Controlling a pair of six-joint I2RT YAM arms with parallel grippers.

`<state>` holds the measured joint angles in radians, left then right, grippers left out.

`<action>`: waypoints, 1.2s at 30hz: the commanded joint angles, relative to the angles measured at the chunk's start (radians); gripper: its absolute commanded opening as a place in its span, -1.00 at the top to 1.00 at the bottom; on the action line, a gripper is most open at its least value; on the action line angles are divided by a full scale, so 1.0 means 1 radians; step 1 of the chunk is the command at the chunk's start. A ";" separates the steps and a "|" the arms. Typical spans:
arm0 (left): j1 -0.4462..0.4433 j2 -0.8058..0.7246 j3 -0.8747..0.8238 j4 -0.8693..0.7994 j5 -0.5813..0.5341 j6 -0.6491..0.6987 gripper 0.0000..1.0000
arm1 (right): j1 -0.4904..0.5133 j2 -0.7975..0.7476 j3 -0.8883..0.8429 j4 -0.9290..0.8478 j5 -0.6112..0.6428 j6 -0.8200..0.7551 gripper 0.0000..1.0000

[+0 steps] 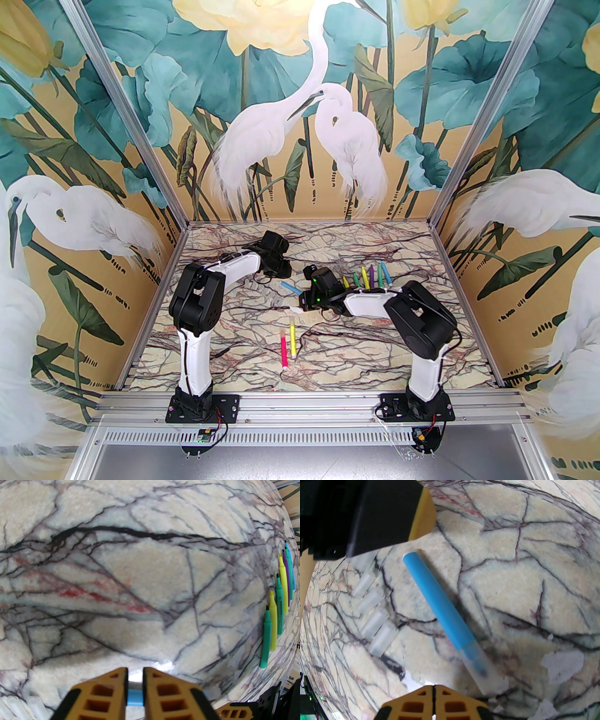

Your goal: Open the pen caps

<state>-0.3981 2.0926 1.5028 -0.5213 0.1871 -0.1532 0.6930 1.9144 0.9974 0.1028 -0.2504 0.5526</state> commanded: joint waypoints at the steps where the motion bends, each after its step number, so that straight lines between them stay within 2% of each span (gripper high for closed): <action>1: 0.005 0.042 0.023 -0.052 -0.014 0.027 0.69 | -0.011 0.031 0.031 0.002 0.048 0.033 0.85; 7: 0.004 0.061 0.029 -0.074 -0.017 0.041 0.73 | -0.040 0.066 0.057 -0.003 0.086 0.049 0.85; 14: 0.005 0.036 0.008 -0.099 0.056 0.039 0.79 | -0.071 0.082 0.092 -0.011 0.112 0.035 0.85; 28: 0.002 -0.005 -0.054 -0.060 0.210 0.013 0.81 | -0.127 0.194 0.267 -0.055 0.078 0.011 0.85; 36: -0.021 -0.011 -0.052 -0.068 0.253 0.000 0.81 | -0.141 0.209 0.283 -0.073 0.064 0.003 0.84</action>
<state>-0.4038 2.1075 1.4620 -0.5636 0.3897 -0.1398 0.5571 2.1075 1.2613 0.0555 -0.1726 0.5758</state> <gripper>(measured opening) 0.097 0.080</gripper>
